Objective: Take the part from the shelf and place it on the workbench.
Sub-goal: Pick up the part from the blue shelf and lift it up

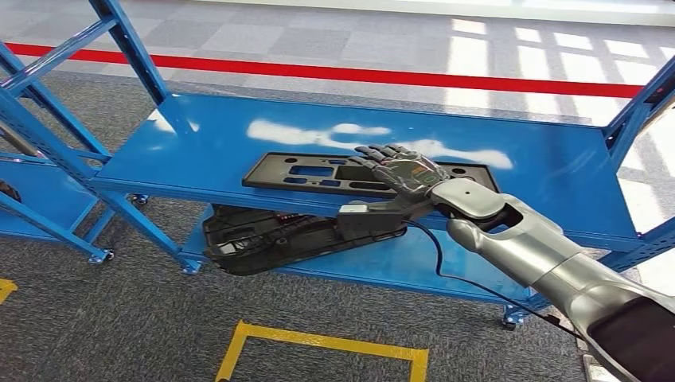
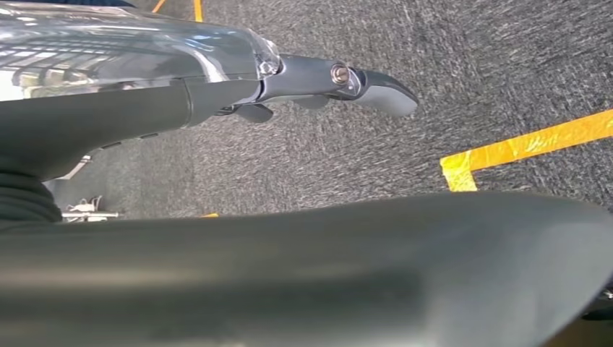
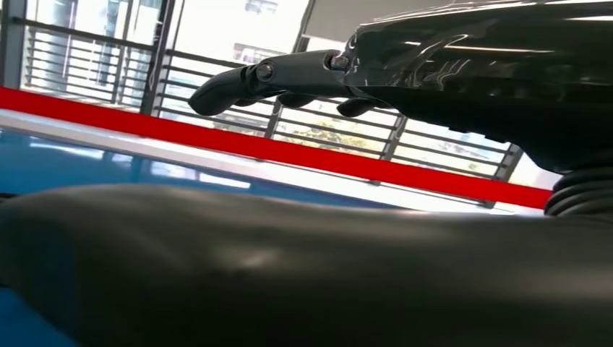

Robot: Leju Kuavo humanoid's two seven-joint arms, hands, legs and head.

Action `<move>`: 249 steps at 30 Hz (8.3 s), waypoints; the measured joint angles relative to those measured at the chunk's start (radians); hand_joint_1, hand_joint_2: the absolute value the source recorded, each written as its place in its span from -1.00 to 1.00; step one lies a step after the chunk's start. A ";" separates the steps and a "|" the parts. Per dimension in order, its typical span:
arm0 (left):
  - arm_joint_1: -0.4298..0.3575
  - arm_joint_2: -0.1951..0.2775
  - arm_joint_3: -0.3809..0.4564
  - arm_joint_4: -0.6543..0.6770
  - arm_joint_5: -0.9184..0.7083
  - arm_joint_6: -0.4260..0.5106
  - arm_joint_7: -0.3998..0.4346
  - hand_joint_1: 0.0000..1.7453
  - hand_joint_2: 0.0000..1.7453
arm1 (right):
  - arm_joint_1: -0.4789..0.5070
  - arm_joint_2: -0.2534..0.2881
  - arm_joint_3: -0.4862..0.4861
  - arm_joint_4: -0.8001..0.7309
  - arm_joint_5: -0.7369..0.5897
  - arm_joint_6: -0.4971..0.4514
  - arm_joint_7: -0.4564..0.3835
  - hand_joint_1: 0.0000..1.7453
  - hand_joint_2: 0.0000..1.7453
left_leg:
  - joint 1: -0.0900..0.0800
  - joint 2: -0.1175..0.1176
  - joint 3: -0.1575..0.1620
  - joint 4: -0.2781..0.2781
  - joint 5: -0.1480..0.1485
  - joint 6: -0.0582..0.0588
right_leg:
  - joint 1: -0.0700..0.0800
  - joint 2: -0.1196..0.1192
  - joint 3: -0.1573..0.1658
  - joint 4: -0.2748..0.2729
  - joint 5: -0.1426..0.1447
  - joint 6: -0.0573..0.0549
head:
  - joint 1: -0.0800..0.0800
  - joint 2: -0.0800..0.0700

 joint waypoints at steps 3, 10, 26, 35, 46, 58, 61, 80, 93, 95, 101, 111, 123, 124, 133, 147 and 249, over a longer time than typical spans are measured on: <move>-0.002 0.000 -0.002 0.000 -0.002 -0.002 0.004 -1.00 -1.00 | -0.009 0.022 0.018 0.030 0.001 0.008 0.012 -1.00 -1.00 | 0.000 0.000 0.000 0.000 0.000 0.000 | 0.000 0.000 0.000 0.000 0.000 0.000 | 0.000 0.000; -0.006 0.000 -0.011 0.000 -0.016 -0.003 0.008 -1.00 -1.00 | -0.036 0.081 0.062 0.131 0.001 0.045 0.039 -1.00 -1.00 | 0.000 0.000 0.000 0.000 0.000 0.000 | 0.000 0.000 0.000 0.000 0.000 0.000 | 0.000 0.000; -0.007 0.000 -0.013 0.000 -0.017 -0.012 0.009 -1.00 -1.00 | -0.056 0.179 0.132 0.265 0.004 -0.002 0.077 -1.00 -1.00 | 0.000 0.000 0.000 0.000 0.000 0.000 | 0.000 0.000 0.000 0.000 0.000 0.000 | 0.000 0.000; -0.006 0.000 -0.013 0.000 -0.017 -0.013 0.004 -1.00 -1.00 | -0.016 0.183 0.133 0.249 0.008 -0.125 0.062 -1.00 -0.50 | 0.000 0.000 0.000 0.000 0.000 0.000 | 0.000 0.000 0.000 0.000 0.000 0.000 | 0.000 0.000; -0.004 0.000 -0.013 0.000 -0.017 -0.013 0.004 -1.00 -1.00 | 0.046 0.181 0.104 0.196 0.029 -0.161 0.060 -1.00 1.00 | 0.000 0.000 0.001 0.000 0.000 0.000 | 0.000 0.000 0.000 0.000 0.000 0.001 | 0.000 0.000; -0.004 0.000 -0.013 0.000 -0.018 -0.015 0.002 -1.00 -1.00 | 0.058 0.180 0.085 0.191 0.050 -0.166 0.060 -1.00 1.00 | 0.000 0.000 0.001 0.000 0.000 0.000 | 0.000 0.000 0.000 0.000 0.000 0.001 | 0.000 0.000; -0.004 0.000 -0.013 0.000 -0.018 -0.015 0.002 -1.00 -1.00 | 0.064 0.179 0.080 0.187 0.053 -0.169 0.060 -1.00 1.00 | 0.000 0.000 0.001 0.000 0.000 0.000 | 0.000 0.000 0.000 0.000 0.000 0.001 | 0.000 0.000; 0.002 0.000 -0.013 0.000 -0.019 -0.022 -0.008 -1.00 -1.00 | 0.132 0.165 -0.024 0.125 0.109 -0.222 0.095 -1.00 1.00 | -0.001 0.000 0.000 0.000 0.000 0.000 | 0.000 0.000 0.000 0.000 0.000 0.001 | 0.000 0.000; -0.002 -0.003 -0.014 0.000 -0.036 -0.039 0.011 -1.00 -1.00 | 0.132 0.177 -0.096 0.143 0.151 -0.225 0.126 -1.00 1.00 | 0.000 0.000 0.000 0.000 0.000 0.000 | 0.000 0.000 0.000 0.000 0.000 0.001 | 0.000 0.000; -0.003 -0.003 -0.014 0.000 -0.036 -0.041 0.011 -1.00 -1.00 | 0.132 0.178 -0.101 0.152 0.151 -0.225 0.129 -1.00 1.00 | -0.001 0.000 0.000 0.000 0.000 0.000 | 0.000 0.000 0.000 0.000 0.000 0.001 | 0.000 0.000; -0.004 -0.003 -0.014 0.000 -0.036 -0.044 0.006 -1.00 -1.00 | 0.122 0.188 -0.117 0.184 0.153 -0.222 0.129 -1.00 1.00 | 0.000 0.000 0.000 0.000 0.000 0.000 | 0.000 0.000 0.000 0.000 0.000 0.001 | 0.000 0.000; -0.004 -0.003 -0.014 0.000 -0.036 -0.045 0.002 -1.00 -1.00 | 0.099 0.207 -0.138 0.249 0.163 -0.205 0.130 -1.00 1.00 | 0.000 0.000 0.000 0.000 0.000 0.000 | 0.000 0.000 0.000 0.000 0.000 0.001 | 0.000 0.000; -0.003 -0.003 -0.014 0.000 -0.036 -0.045 0.003 -1.00 -1.00 | 0.097 0.218 -0.144 0.325 0.196 -0.215 0.150 -1.00 1.00 | 0.000 0.000 0.000 0.000 0.000 0.000 | 0.000 0.000 0.000 0.000 0.000 0.001 | 0.000 0.000; -0.003 -0.003 -0.014 0.000 -0.036 -0.045 0.003 -1.00 -1.00 | 0.098 0.218 -0.144 0.329 0.199 -0.218 0.151 -1.00 1.00 | 0.000 0.000 0.000 0.000 0.000 0.000 | 0.000 0.000 0.000 0.000 0.000 0.001 | 0.000 0.000; 0.000 -0.003 -0.013 0.000 -0.035 -0.045 0.003 -1.00 -1.00 | 0.123 0.219 -0.144 0.348 0.222 -0.244 0.167 -0.50 1.00 | 0.000 0.000 0.000 0.000 0.000 0.000 | 0.000 0.000 0.000 0.000 0.000 0.001 | 0.000 0.000; 0.003 -0.003 -0.013 0.000 -0.036 -0.048 0.000 -1.00 -1.00 | 0.176 0.218 -0.168 0.329 0.253 -0.304 0.167 1.00 1.00 | -0.001 0.000 0.002 0.000 0.000 0.000 | 0.000 0.000 0.001 0.000 0.000 0.001 | 0.000 0.000; -0.006 -0.003 -0.027 0.000 -0.086 -0.088 0.010 -1.00 -1.00 | 0.252 0.251 -0.367 0.105 0.322 -0.363 0.184 -1.00 -1.00 | -0.001 0.000 0.003 0.000 0.000 0.000 | 0.000 0.000 0.003 -0.001 0.000 0.001 | 0.000 0.000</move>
